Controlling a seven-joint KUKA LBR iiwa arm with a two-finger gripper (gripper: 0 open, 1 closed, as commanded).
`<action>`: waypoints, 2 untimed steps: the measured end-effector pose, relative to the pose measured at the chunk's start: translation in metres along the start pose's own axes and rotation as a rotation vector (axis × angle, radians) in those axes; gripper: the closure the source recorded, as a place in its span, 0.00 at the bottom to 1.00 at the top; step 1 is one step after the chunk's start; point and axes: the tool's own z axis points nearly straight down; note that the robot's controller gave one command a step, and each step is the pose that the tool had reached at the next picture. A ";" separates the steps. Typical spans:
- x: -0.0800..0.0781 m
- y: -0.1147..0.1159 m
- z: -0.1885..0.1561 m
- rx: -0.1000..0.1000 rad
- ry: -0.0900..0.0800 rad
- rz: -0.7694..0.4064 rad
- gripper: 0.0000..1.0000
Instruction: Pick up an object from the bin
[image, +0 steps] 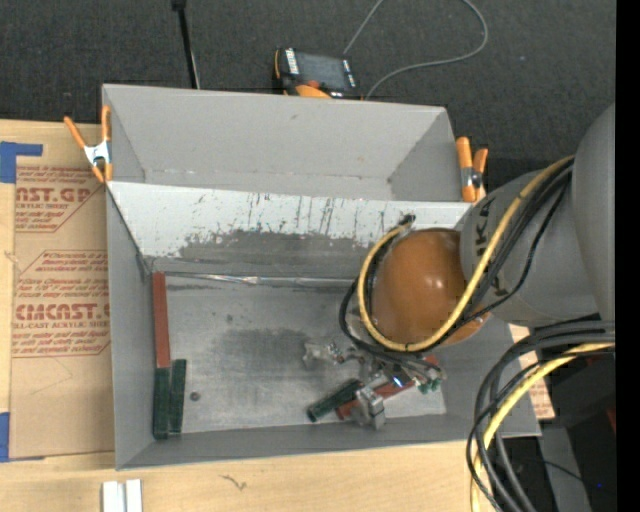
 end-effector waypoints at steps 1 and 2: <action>0.002 0.001 -0.001 -0.004 0.011 -0.001 1.00; -0.019 -0.037 -0.198 0.003 0.001 0.026 1.00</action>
Offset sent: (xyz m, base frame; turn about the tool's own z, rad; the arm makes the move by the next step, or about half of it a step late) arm 0.0000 0.0000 0.0000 0.0000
